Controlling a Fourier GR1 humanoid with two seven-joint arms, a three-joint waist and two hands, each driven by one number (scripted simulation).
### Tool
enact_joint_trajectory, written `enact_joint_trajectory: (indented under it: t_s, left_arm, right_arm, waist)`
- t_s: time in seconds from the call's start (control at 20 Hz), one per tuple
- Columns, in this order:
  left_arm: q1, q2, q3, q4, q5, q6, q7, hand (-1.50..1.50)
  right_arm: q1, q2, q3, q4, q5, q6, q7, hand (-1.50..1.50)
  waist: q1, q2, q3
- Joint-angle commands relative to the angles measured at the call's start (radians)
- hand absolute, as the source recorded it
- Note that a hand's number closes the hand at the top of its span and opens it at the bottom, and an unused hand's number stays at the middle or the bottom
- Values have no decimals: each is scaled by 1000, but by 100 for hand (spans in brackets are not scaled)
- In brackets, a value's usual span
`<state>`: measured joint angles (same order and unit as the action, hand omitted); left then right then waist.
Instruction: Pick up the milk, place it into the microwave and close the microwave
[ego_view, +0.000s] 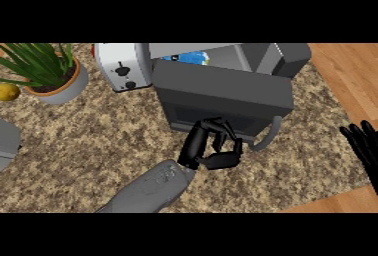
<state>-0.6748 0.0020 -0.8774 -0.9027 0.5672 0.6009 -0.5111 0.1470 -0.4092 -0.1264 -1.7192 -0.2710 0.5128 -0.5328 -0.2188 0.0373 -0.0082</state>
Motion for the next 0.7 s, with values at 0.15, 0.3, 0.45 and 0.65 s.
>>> enact_joint_trajectory:
  t_s: [0.15, 0.3, 0.45, 0.65]
  left_arm:
    - [-108, -2, 30, 38, 116, 102, 8, -150]
    - [-142, -2, 30, 76, 151, 133, 35, -150]
    - [-163, -2, 66, 89, 185, 172, 39, -150]
    - [-185, -2, 101, 77, 245, 185, 6, -150]
  right_arm:
    - [-59, -37, -39, -14, -48, 12, 24, -150]
    - [-83, -85, -74, -33, -11, 0, 25, -150]
    - [-149, -175, -161, -82, 116, -79, 8, 150]
    - [-172, -195, -179, -85, 139, -94, -1, 150]
  waist:
    - [-32, 15, 3]
    - [-58, 19, 3]
    - [-66, 18, -1]
    - [-72, 30, 0]
